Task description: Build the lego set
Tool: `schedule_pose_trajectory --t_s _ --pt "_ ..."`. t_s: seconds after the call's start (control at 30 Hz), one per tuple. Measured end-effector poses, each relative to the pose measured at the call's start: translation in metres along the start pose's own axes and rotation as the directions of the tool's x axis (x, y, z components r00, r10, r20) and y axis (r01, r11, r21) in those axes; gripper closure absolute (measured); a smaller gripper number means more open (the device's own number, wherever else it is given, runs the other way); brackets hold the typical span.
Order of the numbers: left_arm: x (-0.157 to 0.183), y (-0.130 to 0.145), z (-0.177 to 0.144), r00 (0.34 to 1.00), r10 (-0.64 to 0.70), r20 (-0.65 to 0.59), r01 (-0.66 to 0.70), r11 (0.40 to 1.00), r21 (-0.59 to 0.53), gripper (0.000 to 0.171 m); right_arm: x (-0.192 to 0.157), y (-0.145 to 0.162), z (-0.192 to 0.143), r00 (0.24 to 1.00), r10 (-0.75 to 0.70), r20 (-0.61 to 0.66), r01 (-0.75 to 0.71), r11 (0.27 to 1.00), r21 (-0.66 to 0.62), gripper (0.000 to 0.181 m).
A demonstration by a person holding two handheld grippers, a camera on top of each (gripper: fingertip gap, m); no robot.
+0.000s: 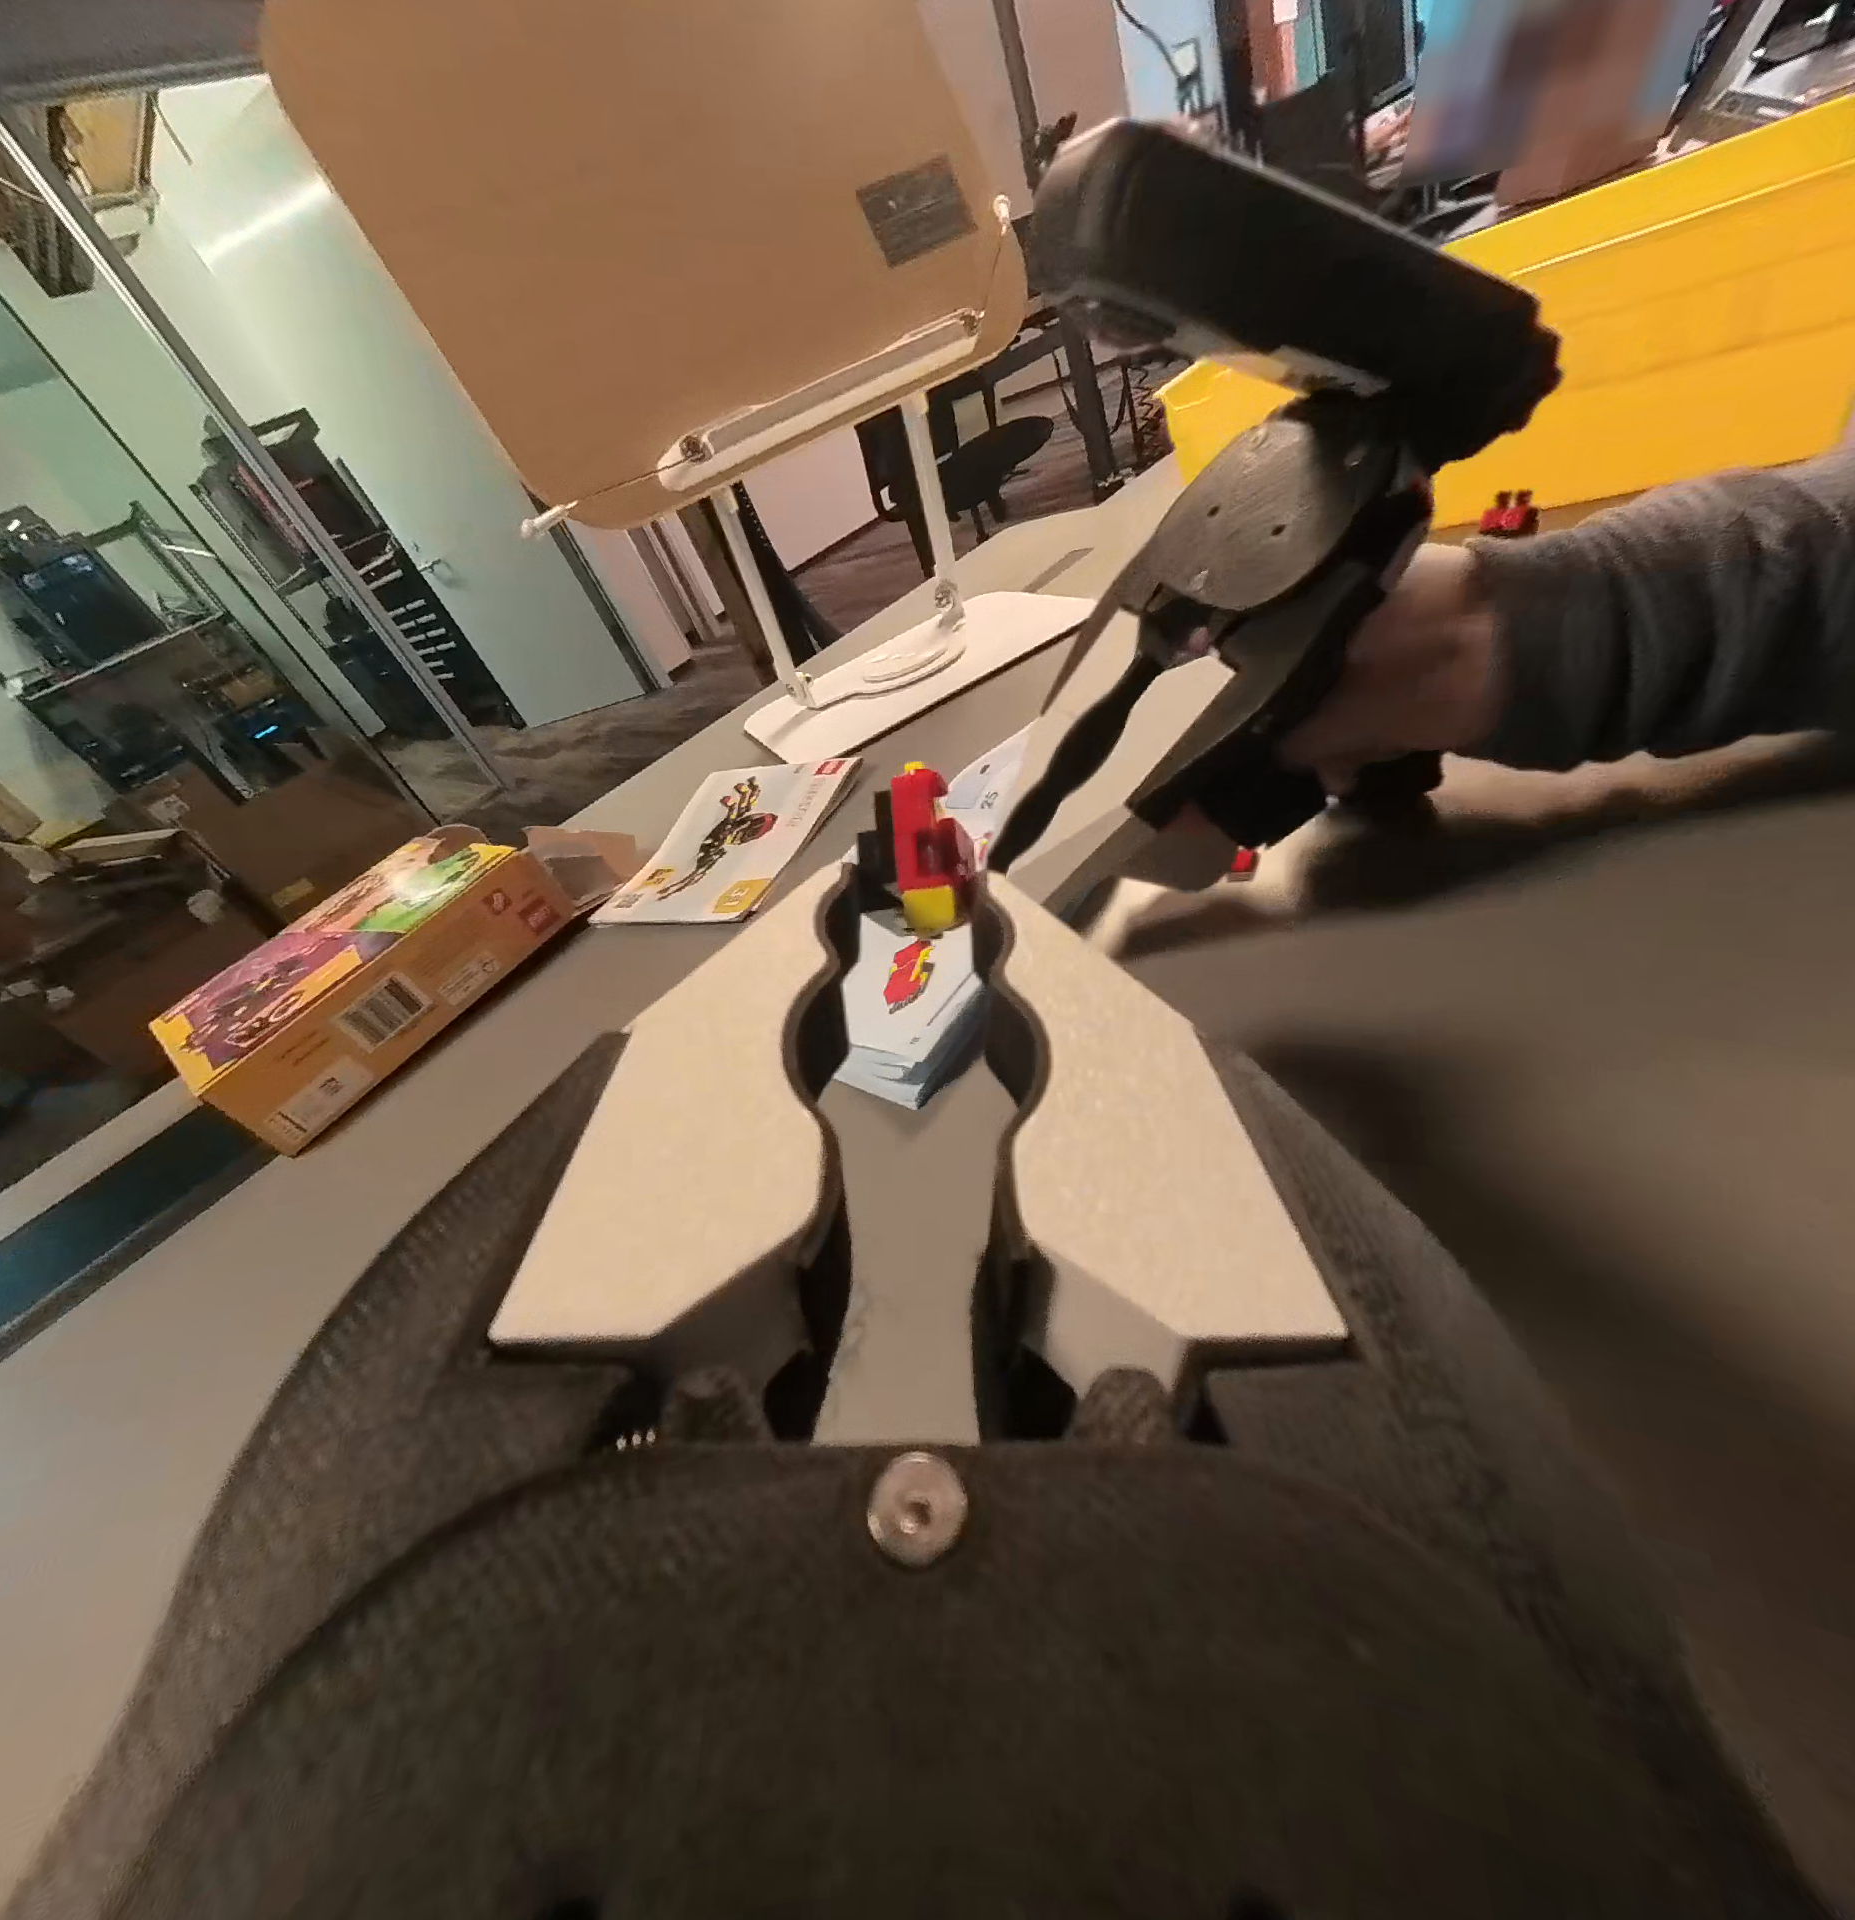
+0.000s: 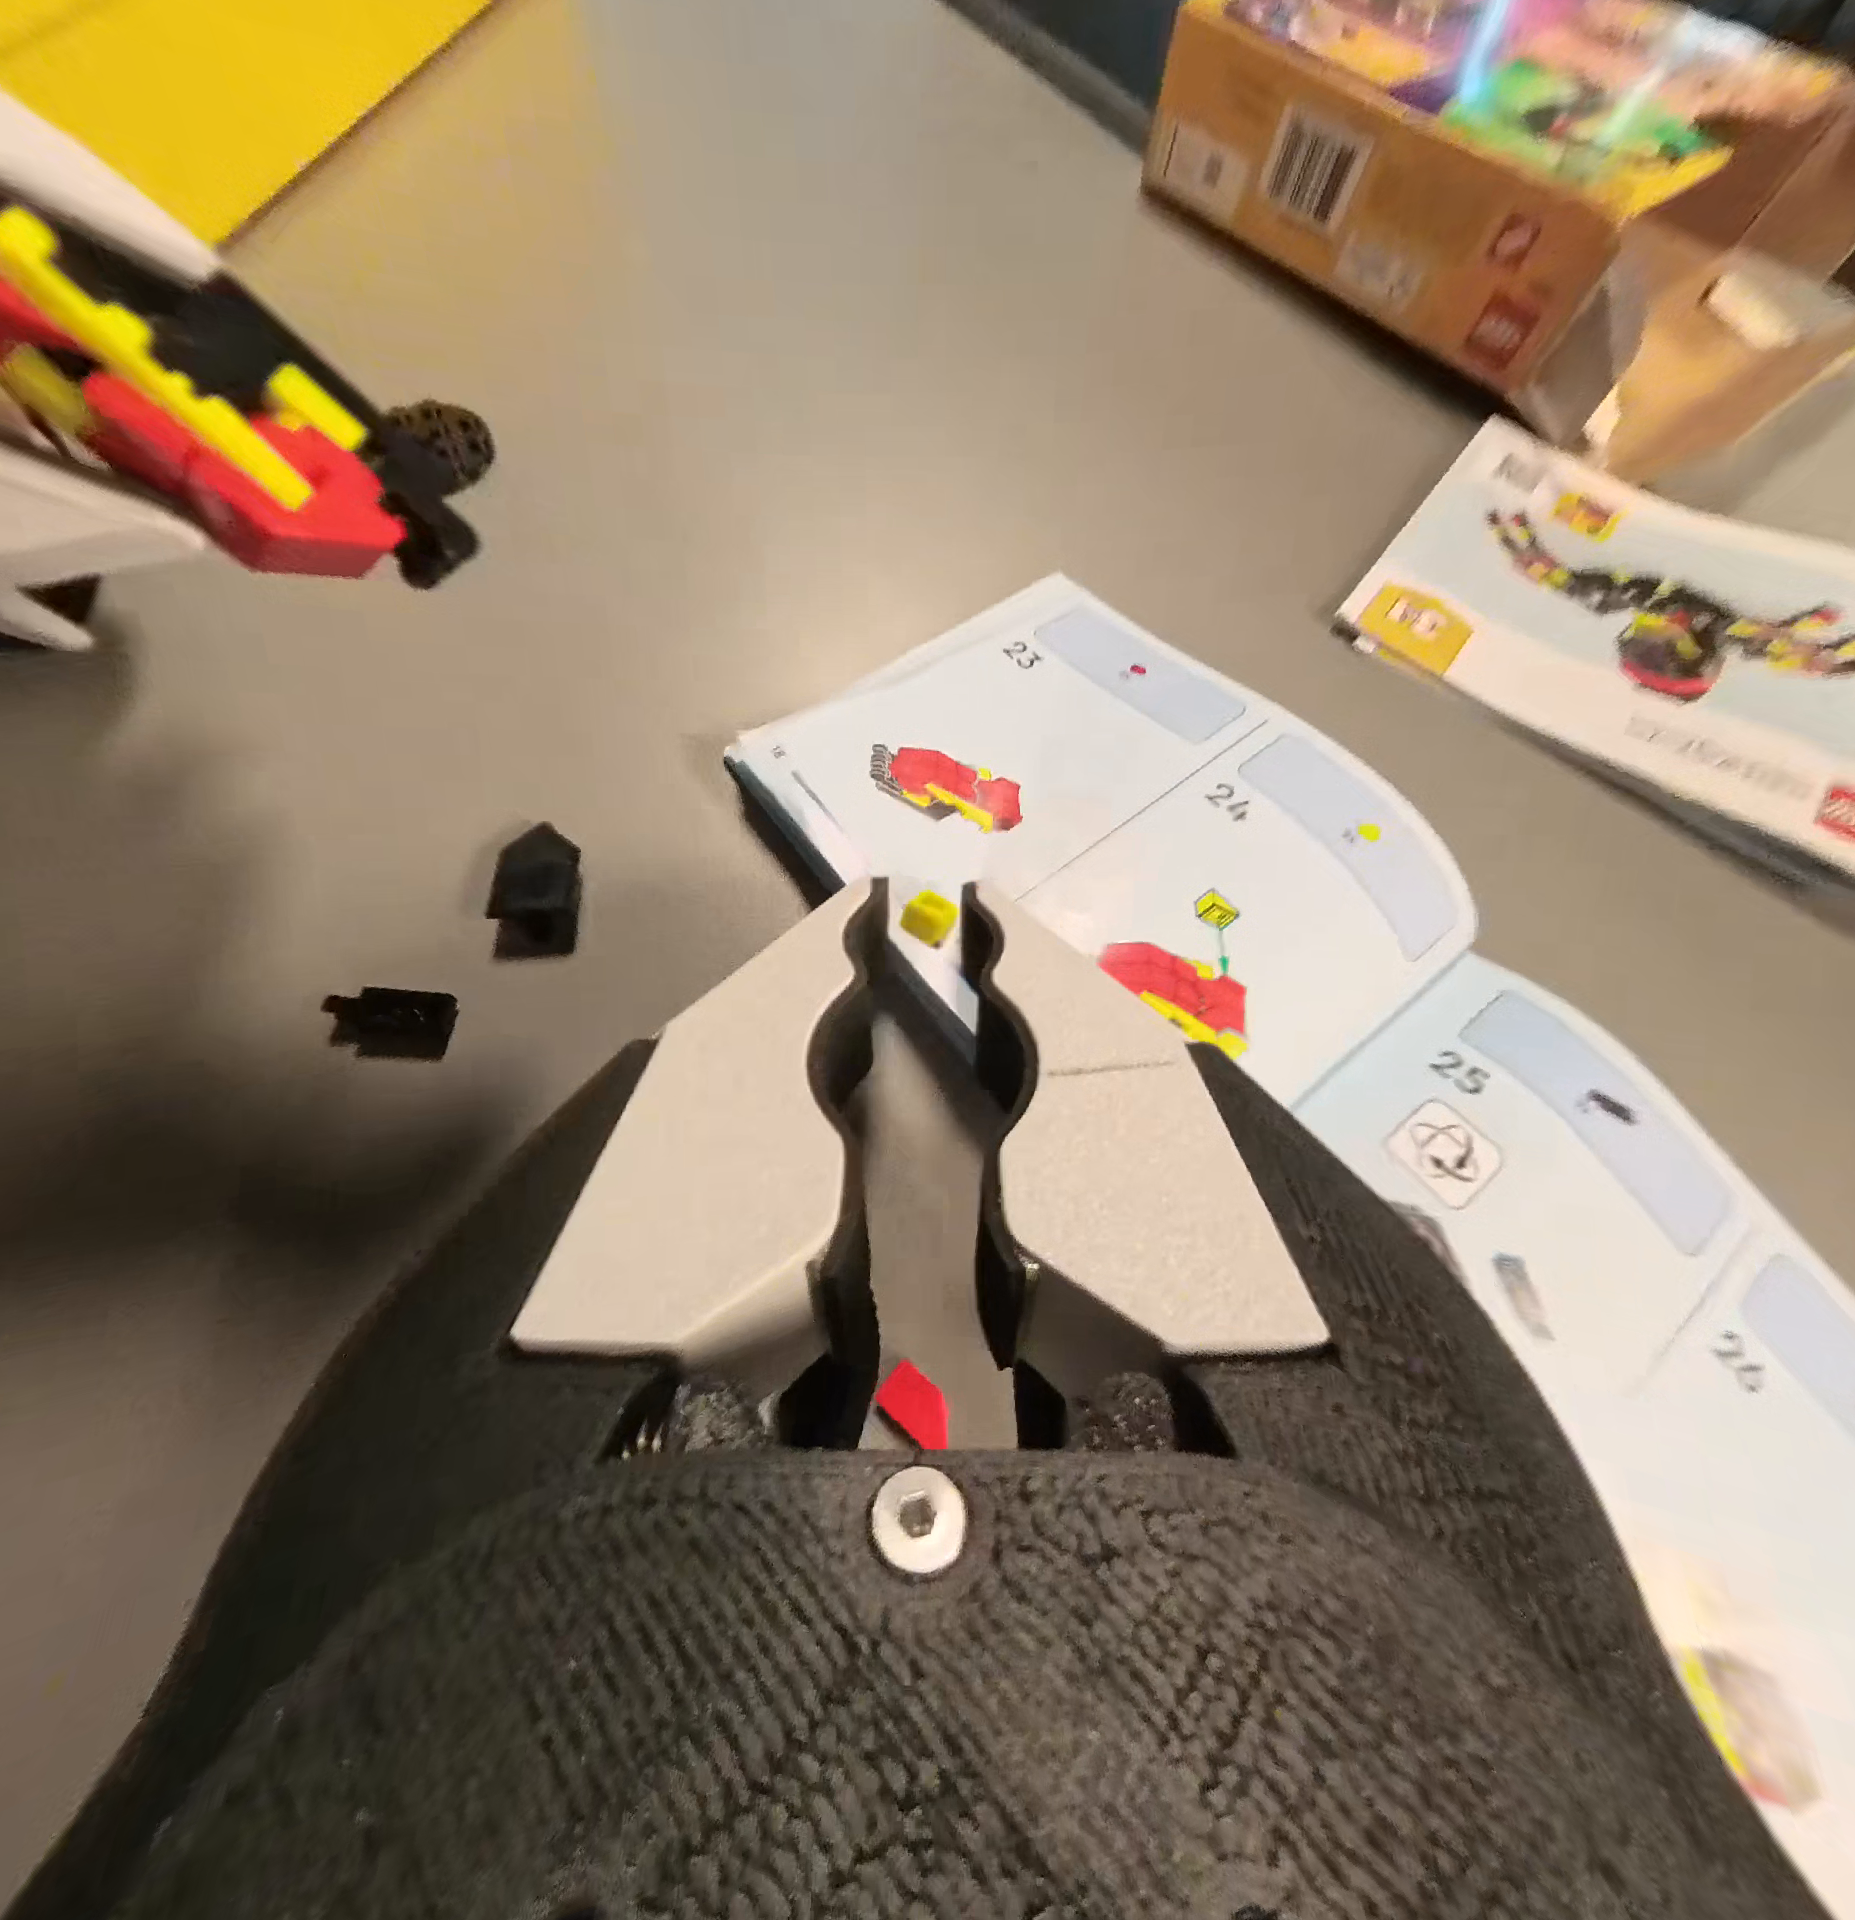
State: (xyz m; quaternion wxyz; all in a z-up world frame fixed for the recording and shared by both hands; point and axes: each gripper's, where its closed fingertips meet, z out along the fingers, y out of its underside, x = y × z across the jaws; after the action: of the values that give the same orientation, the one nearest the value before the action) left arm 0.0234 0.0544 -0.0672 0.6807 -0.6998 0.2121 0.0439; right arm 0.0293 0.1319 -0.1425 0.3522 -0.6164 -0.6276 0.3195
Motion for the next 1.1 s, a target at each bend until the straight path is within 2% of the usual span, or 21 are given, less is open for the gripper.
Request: schedule_pose_trajectory --t_s 0.13,0.4,0.53,0.6,0.67,0.7,0.73,0.77,0.83,0.87,0.9,0.97,1.03,1.1 --pt "0.000 0.001 0.000 1.000 -0.025 -0.013 0.025 1.000 0.001 0.151 0.003 0.009 0.004 0.998 0.063 -0.004 -0.063 0.996 -0.060 0.170" --pt "-0.003 0.003 0.000 0.996 -0.082 -0.028 0.082 0.997 0.000 0.151 -0.003 0.013 0.005 0.998 -0.052 -0.020 0.050 0.994 -0.095 0.176" --pt "-0.001 0.003 0.001 0.994 -0.097 -0.041 0.097 0.995 0.002 0.152 -0.020 0.004 -0.013 0.965 -0.255 0.065 0.258 0.966 -0.037 0.176" --pt "0.000 0.003 0.001 0.993 -0.103 -0.052 0.103 0.995 0.006 0.152 -0.034 0.007 -0.034 0.892 -0.429 0.141 0.441 0.895 -0.063 0.176" --pt "0.003 0.002 0.001 0.992 -0.105 -0.064 0.106 0.994 0.008 0.152 -0.036 0.017 -0.057 0.768 -0.616 0.177 0.639 0.755 -0.149 0.176" --pt "0.005 0.002 0.002 0.992 -0.102 -0.071 0.103 0.995 0.007 0.152 -0.039 0.025 -0.068 0.658 -0.720 0.221 0.753 0.631 -0.186 0.176" --pt "0.007 0.001 0.002 0.992 -0.095 -0.079 0.096 0.995 0.007 0.152 -0.041 0.034 -0.077 0.519 -0.812 0.265 0.852 0.468 -0.235 0.176" --pt "0.009 0.001 0.003 0.993 -0.084 -0.085 0.085 0.996 0.008 0.152 -0.040 0.044 -0.085 0.355 -0.875 0.328 0.921 0.266 -0.286 0.176" --pt "0.013 0.000 0.003 0.994 -0.058 -0.094 0.059 0.998 0.008 0.152 -0.037 0.061 -0.098 0.036 -0.884 0.466 0.931 -0.139 -0.337 0.176" --pt "0.016 0.000 0.003 0.994 -0.046 -0.100 0.047 0.999 0.008 0.152 -0.039 0.069 -0.102 -0.076 -0.843 0.532 0.904 -0.283 -0.320 0.176" --pt "0.018 0.000 0.004 0.994 -0.035 -0.105 0.037 0.999 0.008 0.152 -0.043 0.076 -0.105 -0.158 -0.797 0.583 0.881 -0.380 -0.281 0.176" --pt "0.021 0.000 0.003 0.993 -0.022 -0.116 0.024 1.000 0.008 0.152 -0.055 0.087 -0.108 -0.270 -0.714 0.646 0.852 -0.490 -0.185 0.176" --pt "0.023 0.000 0.003 0.992 -0.017 -0.127 0.018 1.000 0.007 0.152 -0.065 0.091 -0.107 -0.333 -0.666 0.668 0.834 -0.539 -0.122 0.176" --pt "0.024 0.000 0.003 0.991 -0.015 -0.130 0.016 1.000 0.006 0.152 -0.068 0.089 -0.104 -0.359 -0.644 0.675 0.826 -0.556 -0.091 0.176"
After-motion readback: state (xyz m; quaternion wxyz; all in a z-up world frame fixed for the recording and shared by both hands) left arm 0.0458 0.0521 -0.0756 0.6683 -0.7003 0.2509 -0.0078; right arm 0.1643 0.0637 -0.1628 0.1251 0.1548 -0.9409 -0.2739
